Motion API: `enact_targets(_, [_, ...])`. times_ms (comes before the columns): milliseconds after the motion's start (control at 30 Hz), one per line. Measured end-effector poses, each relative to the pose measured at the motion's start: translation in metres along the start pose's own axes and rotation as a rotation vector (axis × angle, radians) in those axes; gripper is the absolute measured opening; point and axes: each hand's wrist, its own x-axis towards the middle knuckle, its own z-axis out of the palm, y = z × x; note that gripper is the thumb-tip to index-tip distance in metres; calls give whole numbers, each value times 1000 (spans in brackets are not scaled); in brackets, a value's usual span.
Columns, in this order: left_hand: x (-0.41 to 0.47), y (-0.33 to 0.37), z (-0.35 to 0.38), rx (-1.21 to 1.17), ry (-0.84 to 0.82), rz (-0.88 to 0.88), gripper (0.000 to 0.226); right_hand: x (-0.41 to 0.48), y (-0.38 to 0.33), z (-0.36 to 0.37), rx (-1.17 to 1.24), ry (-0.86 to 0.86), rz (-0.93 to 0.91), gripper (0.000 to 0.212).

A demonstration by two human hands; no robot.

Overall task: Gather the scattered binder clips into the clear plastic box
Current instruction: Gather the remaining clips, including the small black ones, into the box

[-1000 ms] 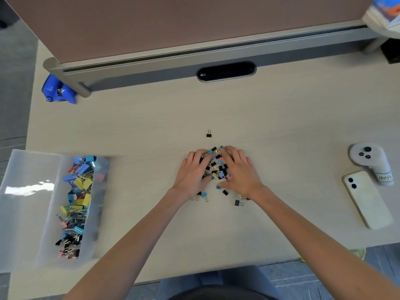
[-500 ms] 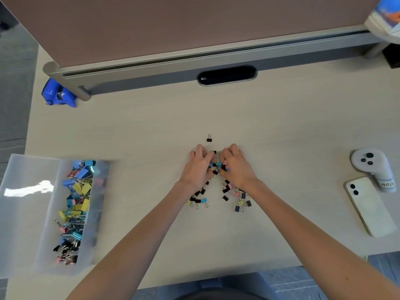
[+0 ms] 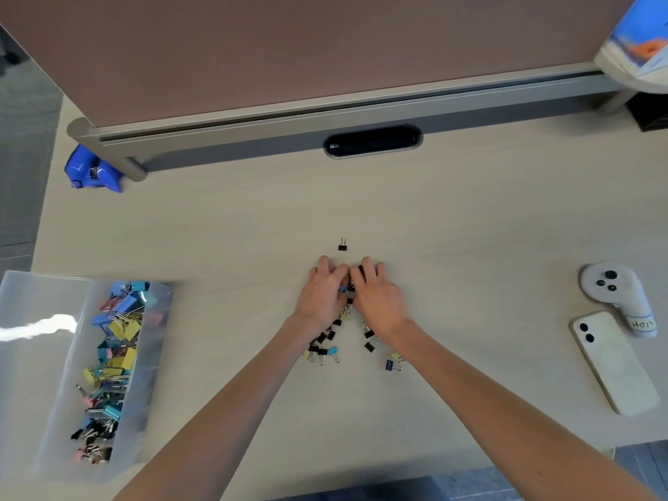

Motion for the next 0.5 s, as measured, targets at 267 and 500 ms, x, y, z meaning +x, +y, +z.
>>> enact_targets(267, [6, -1, -5, -148, -27, -67, 25, 3, 17, 0, 280, 76, 12, 54])
enact_targets(500, [6, -3, -18, -334, -59, -132, 36, 5, 25, 3, 751, 136, 171, 17])
